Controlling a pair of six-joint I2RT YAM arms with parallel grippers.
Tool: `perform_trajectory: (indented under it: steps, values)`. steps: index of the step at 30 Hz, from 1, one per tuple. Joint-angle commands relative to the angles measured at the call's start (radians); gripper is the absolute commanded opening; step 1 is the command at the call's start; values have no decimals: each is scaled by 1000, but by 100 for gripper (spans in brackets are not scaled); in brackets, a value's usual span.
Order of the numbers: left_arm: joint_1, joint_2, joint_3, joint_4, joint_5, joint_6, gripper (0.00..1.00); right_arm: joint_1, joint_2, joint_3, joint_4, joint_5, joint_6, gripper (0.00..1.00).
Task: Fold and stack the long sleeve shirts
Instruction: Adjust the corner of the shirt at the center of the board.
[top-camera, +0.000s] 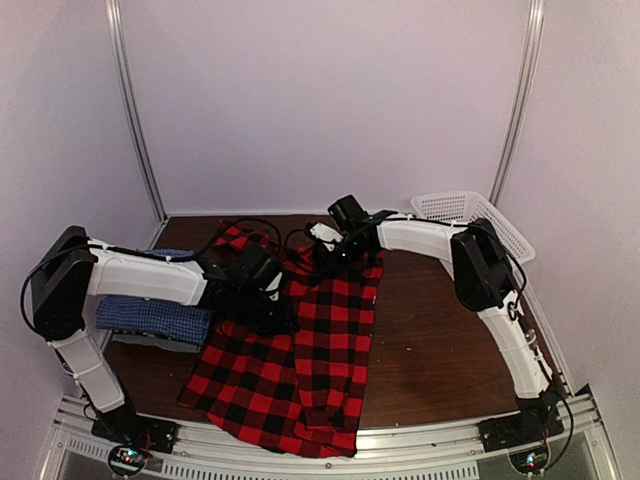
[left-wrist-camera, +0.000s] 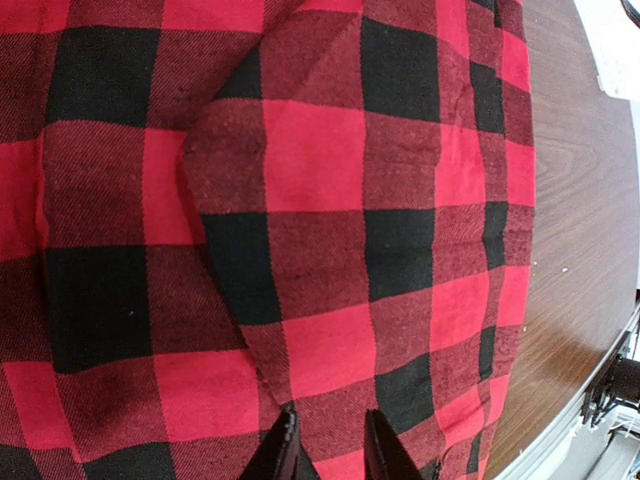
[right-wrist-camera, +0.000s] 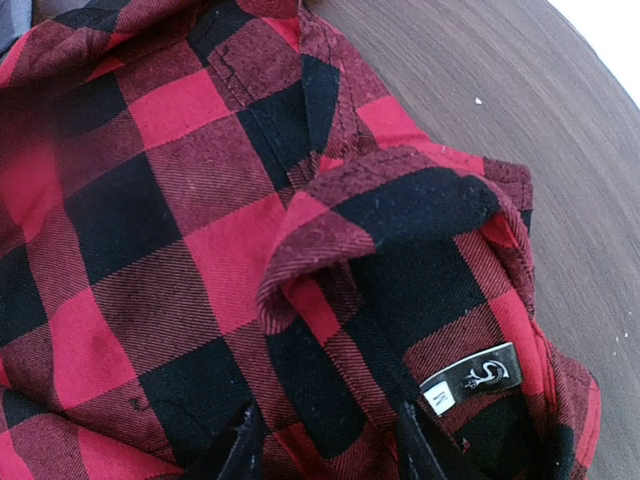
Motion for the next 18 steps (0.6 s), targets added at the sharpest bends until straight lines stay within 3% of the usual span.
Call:
perform_trajectory:
  steps: [1, 5, 11, 18]
  values:
    - [2, 15, 28, 41, 24, 12, 23, 7, 22, 43, -22, 71, -8, 44]
    - [0, 27, 32, 41, 34, 22, 24, 8, 23, 51, -16, 124, -6, 33]
    - [-5, 39, 36, 41, 47, 33, 23, 8, 44, 90, -4, 179, -7, 4]
    - [-5, 48, 33, 41, 54, 41, 24, 8, 60, 156, 36, 304, -19, 0]
